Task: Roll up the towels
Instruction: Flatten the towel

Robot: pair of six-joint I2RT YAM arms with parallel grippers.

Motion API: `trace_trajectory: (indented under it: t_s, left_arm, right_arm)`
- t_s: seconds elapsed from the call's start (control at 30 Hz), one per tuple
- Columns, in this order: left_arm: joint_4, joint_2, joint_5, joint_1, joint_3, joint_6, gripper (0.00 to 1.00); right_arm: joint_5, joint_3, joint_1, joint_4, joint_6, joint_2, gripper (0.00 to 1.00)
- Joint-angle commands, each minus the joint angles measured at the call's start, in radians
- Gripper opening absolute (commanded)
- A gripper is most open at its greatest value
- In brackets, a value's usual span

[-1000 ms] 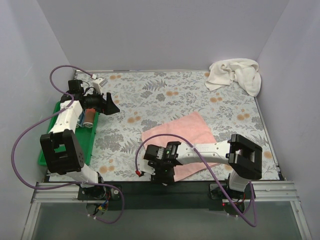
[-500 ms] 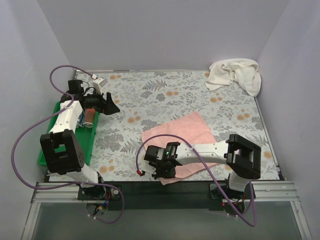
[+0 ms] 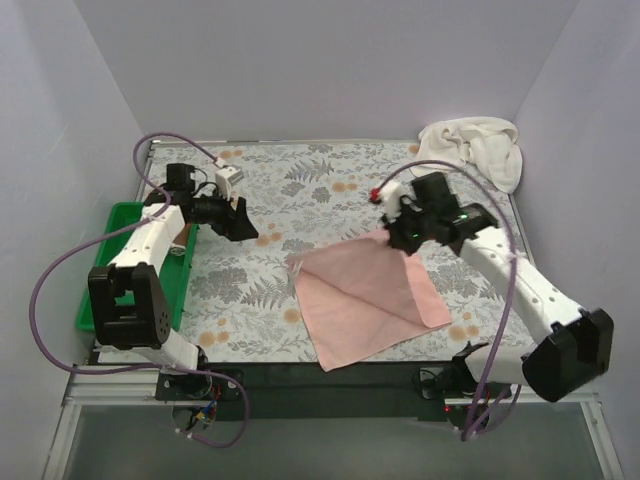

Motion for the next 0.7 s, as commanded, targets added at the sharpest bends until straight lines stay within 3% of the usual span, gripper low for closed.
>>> trace_trajectory:
  t_s: [0.0,0.07,0.13,0.17,0.23,0.37,0.47,0.67]
  left_arm:
    - [-0.010,-0.053,-0.077,-0.148,-0.038,0.031,0.61]
    - [-0.007,-0.041,-0.120,-0.209,-0.055,0.029,0.60]
    - [0.021,-0.005,-0.189,-0.280,-0.066,-0.006,0.61]
    - [0.032,0.008,-0.212,-0.302,-0.074,-0.015,0.66]
    - [0.071,0.048,-0.272,-0.361,-0.087,-0.029,0.75]
    - [0.115,0.128,-0.413,-0.463,-0.075,-0.049,0.76]
    - [0.118,0.199,-0.522,-0.493,-0.064,-0.073,0.70]
    - [0.144,0.248,-0.571,-0.541,-0.089,-0.070,0.54]
  right_arm:
    - [-0.002,-0.080,-0.340,-0.088,-0.149,-0.144,0.01]
    - [0.023,-0.144,-0.551,-0.106,-0.213,-0.198,0.01]
    - [0.049,-0.193,-0.672,-0.117,-0.310,-0.225,0.01]
    - [0.060,-0.248,-0.755,-0.114,-0.337,-0.229,0.01]
    - [0.103,-0.293,-0.794,-0.114,-0.365,-0.221,0.01]
    - [0.172,-0.356,-0.838,-0.077,-0.371,-0.207,0.01]
    - [0.203,-0.351,-0.844,-0.051,-0.365,-0.186,0.01]
    - [0.240,-0.304,-0.850,-0.042,-0.361,-0.118,0.01]
